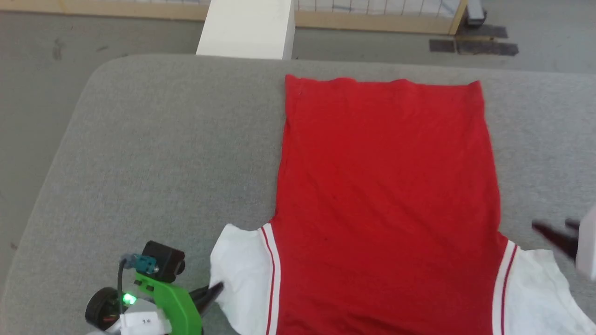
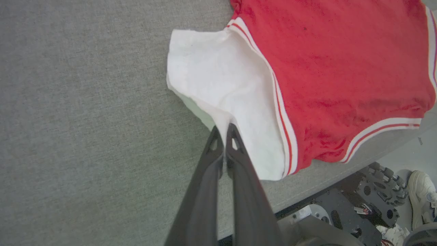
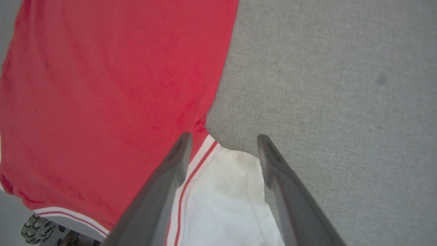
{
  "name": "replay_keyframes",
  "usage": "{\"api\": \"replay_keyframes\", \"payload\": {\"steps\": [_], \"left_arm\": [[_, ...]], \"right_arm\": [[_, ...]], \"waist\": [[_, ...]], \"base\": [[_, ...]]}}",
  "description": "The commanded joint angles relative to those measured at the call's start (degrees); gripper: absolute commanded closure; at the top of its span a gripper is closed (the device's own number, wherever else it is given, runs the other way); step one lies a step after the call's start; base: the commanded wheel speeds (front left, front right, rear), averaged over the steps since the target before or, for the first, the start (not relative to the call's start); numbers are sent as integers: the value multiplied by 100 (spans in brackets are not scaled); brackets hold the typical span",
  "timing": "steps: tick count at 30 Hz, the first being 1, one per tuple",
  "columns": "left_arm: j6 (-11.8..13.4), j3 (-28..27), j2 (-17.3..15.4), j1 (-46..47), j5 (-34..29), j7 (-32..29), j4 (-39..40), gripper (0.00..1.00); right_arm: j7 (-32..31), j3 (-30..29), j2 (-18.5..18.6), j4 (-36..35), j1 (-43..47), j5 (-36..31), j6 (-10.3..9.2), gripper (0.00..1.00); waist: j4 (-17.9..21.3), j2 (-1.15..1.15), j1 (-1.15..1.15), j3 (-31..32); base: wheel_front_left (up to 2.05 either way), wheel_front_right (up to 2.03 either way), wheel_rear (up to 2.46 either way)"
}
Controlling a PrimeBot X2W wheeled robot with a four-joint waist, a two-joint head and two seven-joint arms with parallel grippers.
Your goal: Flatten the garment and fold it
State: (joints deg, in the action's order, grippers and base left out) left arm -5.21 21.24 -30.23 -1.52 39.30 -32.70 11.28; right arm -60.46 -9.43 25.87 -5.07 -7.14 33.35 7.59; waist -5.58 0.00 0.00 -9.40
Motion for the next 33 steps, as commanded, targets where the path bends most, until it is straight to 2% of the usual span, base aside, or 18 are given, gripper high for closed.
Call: {"api": "replay_keyframes", "payload": {"steps": [1, 8, 13, 19, 24, 28, 33], "left_arm": [[49, 13, 6, -77, 18, -38, 192, 100], [171, 94, 9, 20, -235, -52, 972, 100], [225, 161, 153, 208, -435, 104, 1282, 100], [241, 260, 358, 435, -629, 340, 1440, 100], [245, 415, 618, 571, -701, 544, 1456, 100], [219, 491, 697, 621, -734, 640, 1391, 100], [203, 519, 740, 656, -730, 717, 1290, 100]], "right_arm": [[4, 13, -16, -23, -356, -24, -10, 0], [-374, 27, -66, 554, -2027, -336, -10, 0], [-629, 63, 101, 1310, -3256, -808, -10, 0], [-768, -124, 111, 2157, -4360, -1426, -10, 0], [-692, -276, 296, 2693, -4865, -1941, -10, 0], [-554, -302, 342, 2982, -5112, -2052, -10, 0], [-536, -61, 327, 3240, -5156, -2103, -10, 0]], "waist": [[-216, 0, 0, -356], [-630, 0, 0, -1256], [-964, 0, 0, -1829], [-1281, 0, 0, -2269], [-1496, 0, 0, -2488], [-1587, 0, 0, -2614], [-1598, 0, 0, -2680]], "base": [[0, 0, 0], [0, 0, 0], [0, 0, 0], [0, 0, 0], [0, 0, 0], [0, 0, 0], [0, 0, 0]]}}
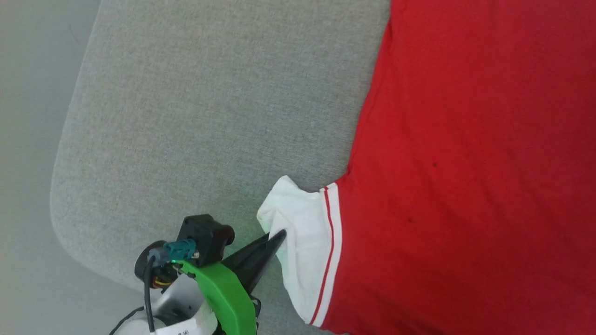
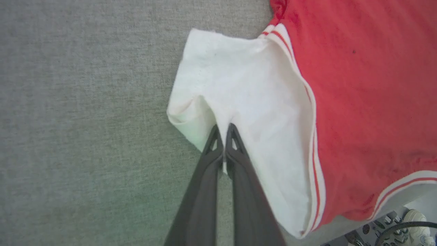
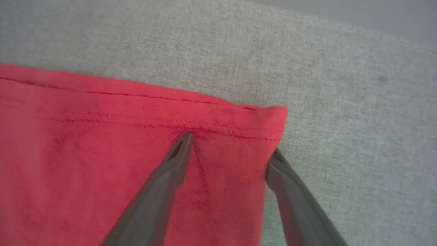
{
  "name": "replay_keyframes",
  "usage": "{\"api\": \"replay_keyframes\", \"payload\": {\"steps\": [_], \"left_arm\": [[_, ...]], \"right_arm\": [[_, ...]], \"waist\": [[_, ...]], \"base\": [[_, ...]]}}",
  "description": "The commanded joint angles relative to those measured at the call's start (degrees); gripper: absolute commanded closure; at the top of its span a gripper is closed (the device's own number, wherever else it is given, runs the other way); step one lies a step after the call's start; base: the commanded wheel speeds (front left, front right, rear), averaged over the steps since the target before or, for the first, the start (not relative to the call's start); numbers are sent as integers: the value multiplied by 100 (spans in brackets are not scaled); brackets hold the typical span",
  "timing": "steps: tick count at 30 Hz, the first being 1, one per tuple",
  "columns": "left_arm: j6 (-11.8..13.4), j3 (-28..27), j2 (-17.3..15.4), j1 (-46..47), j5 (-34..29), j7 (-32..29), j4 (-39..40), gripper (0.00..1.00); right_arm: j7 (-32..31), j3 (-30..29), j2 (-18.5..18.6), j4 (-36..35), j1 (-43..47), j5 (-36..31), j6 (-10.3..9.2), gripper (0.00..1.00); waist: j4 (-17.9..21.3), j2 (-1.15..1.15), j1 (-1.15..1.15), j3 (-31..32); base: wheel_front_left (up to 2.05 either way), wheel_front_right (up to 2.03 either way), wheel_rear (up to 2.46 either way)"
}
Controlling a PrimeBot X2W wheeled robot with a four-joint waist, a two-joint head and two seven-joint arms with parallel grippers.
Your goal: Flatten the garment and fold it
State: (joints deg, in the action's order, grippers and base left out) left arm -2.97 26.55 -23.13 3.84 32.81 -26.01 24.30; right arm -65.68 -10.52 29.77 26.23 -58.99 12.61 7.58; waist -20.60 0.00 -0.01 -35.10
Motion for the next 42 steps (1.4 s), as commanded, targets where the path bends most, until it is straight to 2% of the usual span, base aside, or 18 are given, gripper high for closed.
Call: {"api": "replay_keyframes", "payload": {"steps": [1, 2, 3, 4, 14, 22, 31, 38, 42], "left_arm": [[-25, -12, 35, 133, -78, 64, -35, 100], [-28, -14, 37, 142, -73, 74, -56, 100], [-31, -17, 39, 153, -68, 83, -83, 100], [-32, -19, 37, 161, -67, 87, -102, 100], [-5, -42, 24, 199, -18, 87, -287, 100], [123, -157, -43, 62, -53, 202, -787, 100], [270, -277, -76, -262, 81, 303, -1094, 100], [340, -355, -33, -524, 260, 421, -1197, 100], [376, -352, -42, -608, 264, 447, -1208, 100]], "right_arm": [[-37, 144, -36, 142, 62, -41, -9, 0], [-55, 196, -13, 165, 91, -38, -9, 0], [-75, 235, 13, 190, 126, -26, -9, 82], [-81, 243, 32, 206, 151, -18, -9, 100], [-24, 36, 49, 304, 443, 16, -9, 100], [68, 171, -45, 118, 1604, 380, -9, 100], [-134, 215, -71, -937, 3264, 1065, -9, 100], [-549, -37, 55, -1998, 4747, 1375, -9, 100], [-767, -375, -95, -2463, 5494, 1464, -9, 100]], "waist": [[-91, 0, 1, -116], [-85, 0, 1, -115], [-78, 0, 1, -109], [-72, 0, 1, -103], [131, 0, 1, 259], [658, 0, 1, 1140], [1264, 0, 1, 2001], [1525, 0, 1, 2399], [1597, 0, 1, 2523]], "base": [[0, 0, 0], [0, 0, 0], [0, 0, 0], [0, 0, 0], [0, 0, 0], [0, 0, 0], [0, 0, 0], [0, 0, 0], [0, 0, 0]]}}
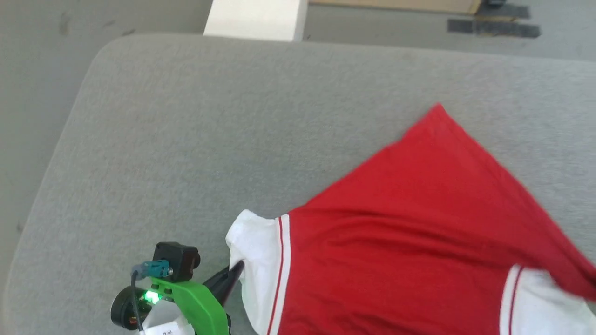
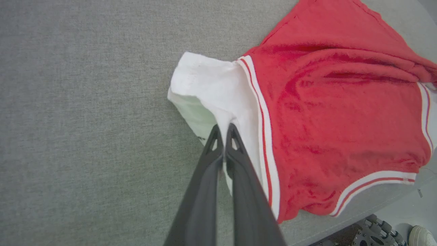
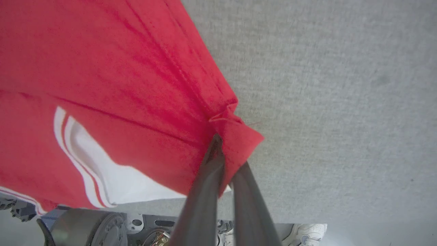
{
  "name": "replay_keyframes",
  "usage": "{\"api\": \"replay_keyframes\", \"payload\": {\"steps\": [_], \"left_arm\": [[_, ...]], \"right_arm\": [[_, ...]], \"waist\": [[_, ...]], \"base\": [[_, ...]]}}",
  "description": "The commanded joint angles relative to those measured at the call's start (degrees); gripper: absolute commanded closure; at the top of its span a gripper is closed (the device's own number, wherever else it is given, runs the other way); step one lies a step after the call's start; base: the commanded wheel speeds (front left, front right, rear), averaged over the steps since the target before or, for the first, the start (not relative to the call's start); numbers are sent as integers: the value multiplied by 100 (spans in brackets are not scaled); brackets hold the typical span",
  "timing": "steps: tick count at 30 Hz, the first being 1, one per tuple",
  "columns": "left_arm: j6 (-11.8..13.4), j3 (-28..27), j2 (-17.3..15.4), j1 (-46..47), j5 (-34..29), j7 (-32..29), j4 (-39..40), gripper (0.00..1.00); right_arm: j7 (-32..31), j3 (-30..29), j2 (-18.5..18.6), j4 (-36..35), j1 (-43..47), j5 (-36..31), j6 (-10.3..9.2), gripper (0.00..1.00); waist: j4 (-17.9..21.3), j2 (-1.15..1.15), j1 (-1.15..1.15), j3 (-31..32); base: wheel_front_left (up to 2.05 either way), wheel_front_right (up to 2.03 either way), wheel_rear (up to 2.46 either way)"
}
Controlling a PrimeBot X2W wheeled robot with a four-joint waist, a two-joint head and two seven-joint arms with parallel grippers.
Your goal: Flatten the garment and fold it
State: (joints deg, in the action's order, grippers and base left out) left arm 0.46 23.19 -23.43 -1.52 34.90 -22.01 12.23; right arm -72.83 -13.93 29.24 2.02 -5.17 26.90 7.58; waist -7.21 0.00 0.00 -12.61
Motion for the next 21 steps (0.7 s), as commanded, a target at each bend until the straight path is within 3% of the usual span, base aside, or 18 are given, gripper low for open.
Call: {"api": "replay_keyframes", "payload": {"steps": [1, 6, 12, 13, 14, 21], "left_arm": [[41, -17, -14, -85, 56, 52, -3, 100], [80, -31, -32, -119, 47, 82, -10, 100], [87, 0, -21, -86, 44, 83, -14, 100], [86, 7, -21, -81, 43, 82, -15, 100], [88, 11, -23, -74, 39, 83, -14, 100], [118, 13, -38, -92, 41, 97, 34, 100]], "right_arm": [[-108, -109, -93, -125, 269, 47, -9, 100], [-344, -334, -355, -484, 978, 55, -9, 100], [-266, -261, -518, -628, 1177, 0, -9, 100], [-204, -222, -496, -655, 1161, -5, -9, 68], [-129, -196, -476, -672, 1132, 9, -9, 0], [-148, -41, -255, -830, 577, 231, -9, 0]], "waist": [[268, 0, 0, 296], [282, 0, 0, 344], [275, 0, 0, 343], [269, 0, 0, 345], [262, 0, 0, 348], [210, 0, 0, 371]], "base": [[0, 0, 0], [0, 0, 0], [0, 0, 0], [0, 0, 0], [0, 0, 0], [0, 0, 0]]}}
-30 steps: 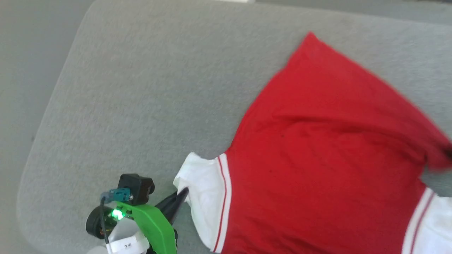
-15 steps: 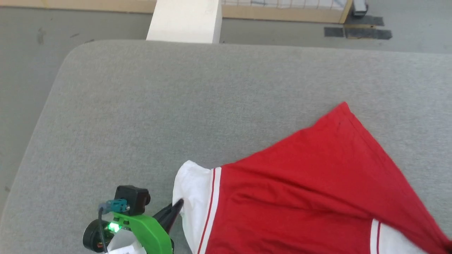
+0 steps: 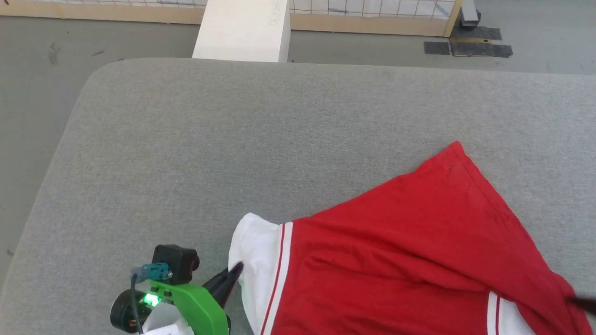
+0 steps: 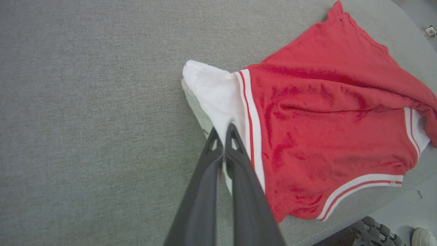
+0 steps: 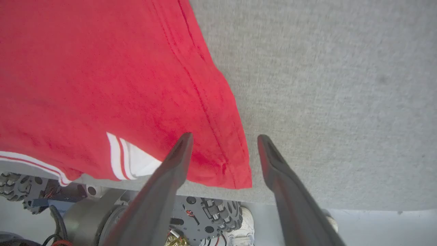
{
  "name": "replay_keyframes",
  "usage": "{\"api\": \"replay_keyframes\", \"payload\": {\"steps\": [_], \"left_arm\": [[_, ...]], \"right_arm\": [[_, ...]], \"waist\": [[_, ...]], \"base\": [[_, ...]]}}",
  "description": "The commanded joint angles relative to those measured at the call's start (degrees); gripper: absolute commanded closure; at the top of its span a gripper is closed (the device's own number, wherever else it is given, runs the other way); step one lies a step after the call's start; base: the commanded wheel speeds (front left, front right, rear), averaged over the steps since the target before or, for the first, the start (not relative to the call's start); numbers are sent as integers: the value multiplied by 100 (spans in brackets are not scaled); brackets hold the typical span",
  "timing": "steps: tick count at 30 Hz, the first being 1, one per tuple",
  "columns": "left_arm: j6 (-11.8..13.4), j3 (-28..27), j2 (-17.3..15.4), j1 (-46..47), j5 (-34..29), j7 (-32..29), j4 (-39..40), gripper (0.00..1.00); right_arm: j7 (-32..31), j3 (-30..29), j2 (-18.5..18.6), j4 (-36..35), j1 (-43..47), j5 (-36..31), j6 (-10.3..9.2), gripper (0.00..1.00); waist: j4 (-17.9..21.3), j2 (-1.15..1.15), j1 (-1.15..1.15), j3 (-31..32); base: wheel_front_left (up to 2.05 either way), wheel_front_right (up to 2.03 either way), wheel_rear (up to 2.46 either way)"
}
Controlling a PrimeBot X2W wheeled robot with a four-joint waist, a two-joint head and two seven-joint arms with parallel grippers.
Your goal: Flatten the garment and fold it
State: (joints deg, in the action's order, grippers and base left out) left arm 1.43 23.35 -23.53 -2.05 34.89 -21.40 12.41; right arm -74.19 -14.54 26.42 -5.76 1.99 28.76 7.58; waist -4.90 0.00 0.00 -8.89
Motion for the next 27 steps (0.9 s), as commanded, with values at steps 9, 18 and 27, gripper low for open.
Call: {"api": "replay_keyframes", "payload": {"steps": [9, 18, 27], "left_arm": [[16, 82, -27, 104, -60, 32, 223, 100], [-104, 259, 163, 411, -97, 137, 314, 100], [-258, 446, 360, 723, -131, 260, 160, 100]], "right_arm": [[1, 560, 113, -200, -1748, 54, -9, 0], [211, 1199, -255, 864, -3077, -508, -9, 0], [476, 1341, -245, 1915, -3447, -822, -9, 0]], "waist": [[-343, 0, 0, -298], [-898, 0, 0, -981], [-1214, 0, 0, -1326]], "base": [[0, 0, 0], [0, 0, 0], [0, 0, 0]]}}
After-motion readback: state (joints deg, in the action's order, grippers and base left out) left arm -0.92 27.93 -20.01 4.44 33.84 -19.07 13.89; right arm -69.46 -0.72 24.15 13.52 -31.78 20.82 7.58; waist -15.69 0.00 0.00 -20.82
